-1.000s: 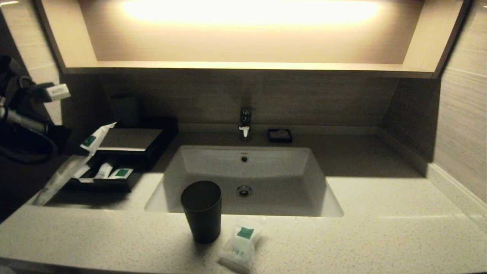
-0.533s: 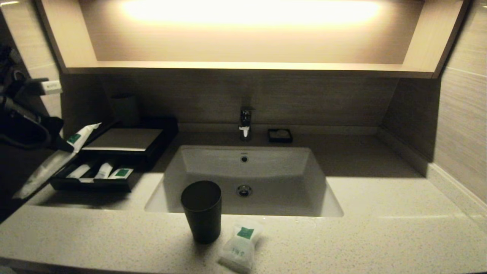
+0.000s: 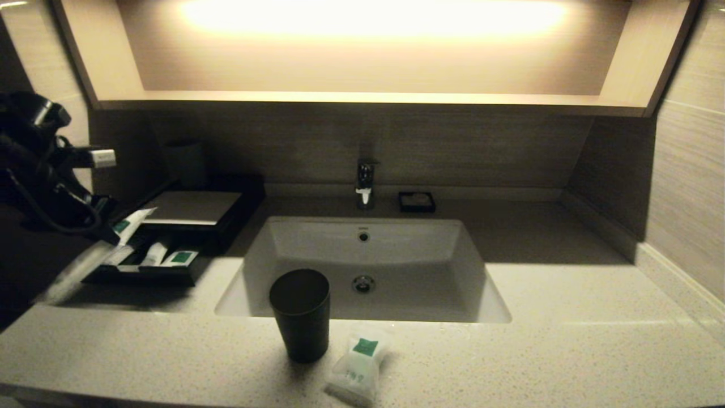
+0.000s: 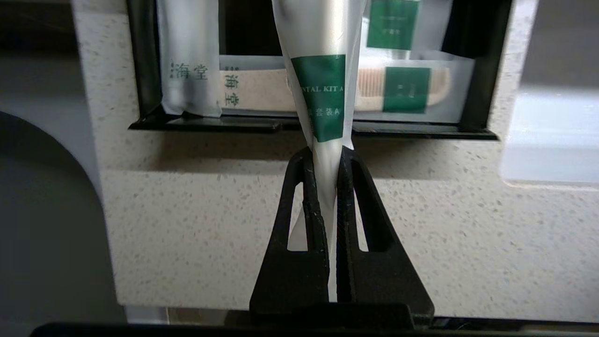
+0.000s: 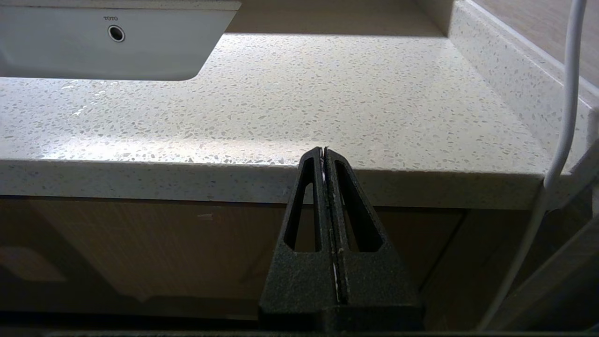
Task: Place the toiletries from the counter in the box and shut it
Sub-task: Place the bathroom toiletry into the drawer
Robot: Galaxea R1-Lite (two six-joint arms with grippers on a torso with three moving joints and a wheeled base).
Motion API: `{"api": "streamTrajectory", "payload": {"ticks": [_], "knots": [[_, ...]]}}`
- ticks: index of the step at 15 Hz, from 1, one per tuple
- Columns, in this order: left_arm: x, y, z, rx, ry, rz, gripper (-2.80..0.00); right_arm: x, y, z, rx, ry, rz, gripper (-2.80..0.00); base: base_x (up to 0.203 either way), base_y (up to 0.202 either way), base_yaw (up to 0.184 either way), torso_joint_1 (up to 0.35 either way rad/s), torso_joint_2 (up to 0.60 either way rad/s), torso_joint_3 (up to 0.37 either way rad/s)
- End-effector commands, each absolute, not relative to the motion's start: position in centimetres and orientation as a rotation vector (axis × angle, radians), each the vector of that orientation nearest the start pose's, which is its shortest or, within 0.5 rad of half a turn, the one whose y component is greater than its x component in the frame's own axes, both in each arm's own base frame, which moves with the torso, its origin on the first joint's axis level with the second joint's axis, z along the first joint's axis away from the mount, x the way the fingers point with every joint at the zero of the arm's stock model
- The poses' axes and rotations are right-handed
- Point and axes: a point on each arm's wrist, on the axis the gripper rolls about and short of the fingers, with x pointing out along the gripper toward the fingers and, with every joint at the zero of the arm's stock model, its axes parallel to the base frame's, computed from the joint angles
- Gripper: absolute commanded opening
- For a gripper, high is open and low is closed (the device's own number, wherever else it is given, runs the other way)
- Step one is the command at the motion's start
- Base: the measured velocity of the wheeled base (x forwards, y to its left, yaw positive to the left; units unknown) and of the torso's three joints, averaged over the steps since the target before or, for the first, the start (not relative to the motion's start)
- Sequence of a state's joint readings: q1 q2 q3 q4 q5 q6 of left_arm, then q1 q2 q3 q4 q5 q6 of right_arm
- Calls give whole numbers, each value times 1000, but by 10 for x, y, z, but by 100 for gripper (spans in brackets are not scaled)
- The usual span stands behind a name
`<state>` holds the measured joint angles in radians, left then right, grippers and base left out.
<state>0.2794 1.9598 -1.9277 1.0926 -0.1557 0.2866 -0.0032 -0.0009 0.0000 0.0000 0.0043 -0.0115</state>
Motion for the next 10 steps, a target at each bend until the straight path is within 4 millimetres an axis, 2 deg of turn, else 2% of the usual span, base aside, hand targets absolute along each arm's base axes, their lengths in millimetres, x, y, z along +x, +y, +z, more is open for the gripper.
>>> {"api": "streamTrajectory", "payload": {"ticks": [1, 10], "knots": [[330, 92, 243, 3, 1141, -55, -280, -23, 0, 75, -12, 0, 2, -280, 0, 0, 0, 0, 0, 0], [320, 89, 244, -6, 1213, -59, -280, -23, 0, 75, -12, 2, 2, -280, 0, 0, 0, 0, 0, 0]]}}
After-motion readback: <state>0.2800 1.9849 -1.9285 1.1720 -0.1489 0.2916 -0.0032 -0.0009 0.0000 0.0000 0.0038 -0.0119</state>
